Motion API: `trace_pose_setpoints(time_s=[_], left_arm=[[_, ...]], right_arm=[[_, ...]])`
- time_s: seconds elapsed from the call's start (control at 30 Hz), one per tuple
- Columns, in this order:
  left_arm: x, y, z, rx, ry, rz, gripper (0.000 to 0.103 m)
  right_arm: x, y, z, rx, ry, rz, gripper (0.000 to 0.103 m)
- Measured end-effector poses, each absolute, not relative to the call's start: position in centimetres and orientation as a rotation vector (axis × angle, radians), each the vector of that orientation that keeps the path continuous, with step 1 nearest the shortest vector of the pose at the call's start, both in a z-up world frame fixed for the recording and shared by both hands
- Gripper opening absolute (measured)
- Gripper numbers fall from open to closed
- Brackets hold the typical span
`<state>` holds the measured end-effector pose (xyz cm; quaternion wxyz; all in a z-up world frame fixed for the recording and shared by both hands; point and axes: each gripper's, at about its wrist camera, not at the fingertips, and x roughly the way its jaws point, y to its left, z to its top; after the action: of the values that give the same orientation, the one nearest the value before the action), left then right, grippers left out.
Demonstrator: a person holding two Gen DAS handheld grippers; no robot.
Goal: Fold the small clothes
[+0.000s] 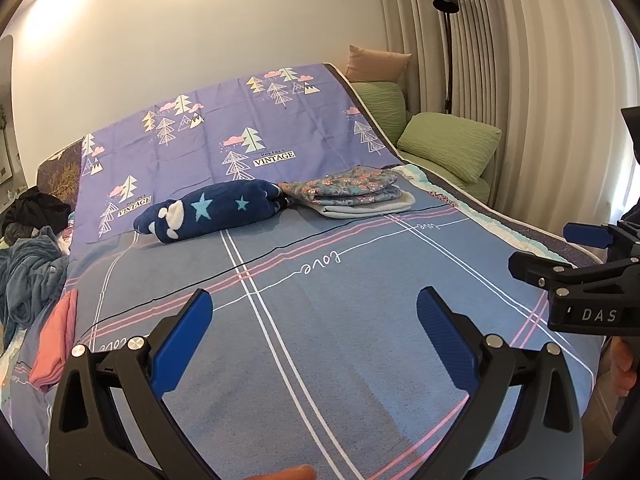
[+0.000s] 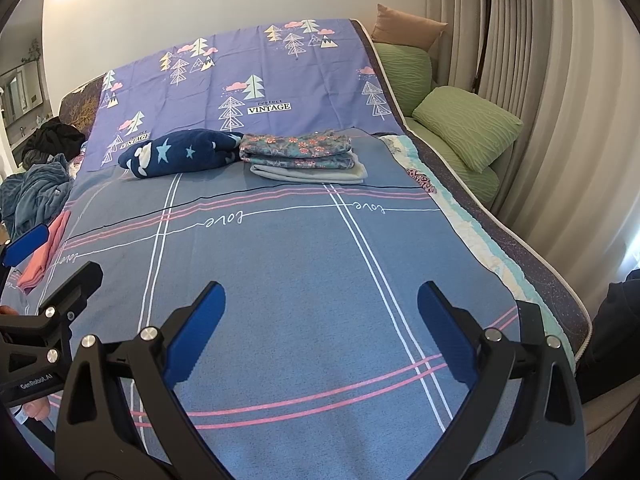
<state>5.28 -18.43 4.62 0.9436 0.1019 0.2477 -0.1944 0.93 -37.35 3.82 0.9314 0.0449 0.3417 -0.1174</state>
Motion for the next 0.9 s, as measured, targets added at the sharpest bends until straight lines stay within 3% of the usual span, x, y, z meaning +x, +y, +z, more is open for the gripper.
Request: trace_pose_setpoints(time_s=[0.9], left_arm=[[5.34,-18.37,4.54,0.207,0.508,-0.395,0.102]], right_arm=[[0.86,-37.17,3.65,0.090,0.705,-0.243,0.098]])
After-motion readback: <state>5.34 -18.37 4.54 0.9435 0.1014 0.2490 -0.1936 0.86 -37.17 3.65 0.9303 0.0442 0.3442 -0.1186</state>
